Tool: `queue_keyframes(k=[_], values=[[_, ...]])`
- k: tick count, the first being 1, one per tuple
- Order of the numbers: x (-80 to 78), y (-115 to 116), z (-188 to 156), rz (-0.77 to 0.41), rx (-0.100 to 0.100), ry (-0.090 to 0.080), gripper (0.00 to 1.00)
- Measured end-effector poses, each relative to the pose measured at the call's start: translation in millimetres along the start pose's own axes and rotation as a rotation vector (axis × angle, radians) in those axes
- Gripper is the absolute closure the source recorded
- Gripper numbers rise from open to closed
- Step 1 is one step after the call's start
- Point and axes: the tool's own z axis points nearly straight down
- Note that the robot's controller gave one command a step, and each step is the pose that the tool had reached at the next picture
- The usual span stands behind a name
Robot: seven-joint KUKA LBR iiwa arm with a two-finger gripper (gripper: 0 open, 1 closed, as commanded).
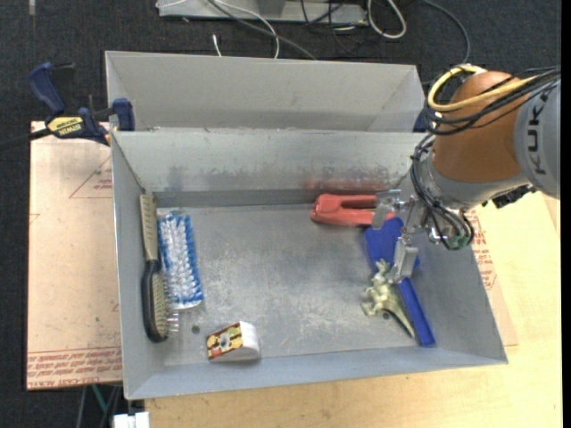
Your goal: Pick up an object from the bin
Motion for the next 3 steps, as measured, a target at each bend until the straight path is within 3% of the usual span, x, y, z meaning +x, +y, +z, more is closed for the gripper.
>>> queue_keyframes(k=[1, 2, 3], values=[[-1.9, 0, -4, -0.003, 0.001, -0.007, 0.00], [-77.5, -40, 2, -0.152, 0.001, -0.016, 0.00], [-76.9, -40, 3, -0.152, 0.001, -0.014, 0.00]])
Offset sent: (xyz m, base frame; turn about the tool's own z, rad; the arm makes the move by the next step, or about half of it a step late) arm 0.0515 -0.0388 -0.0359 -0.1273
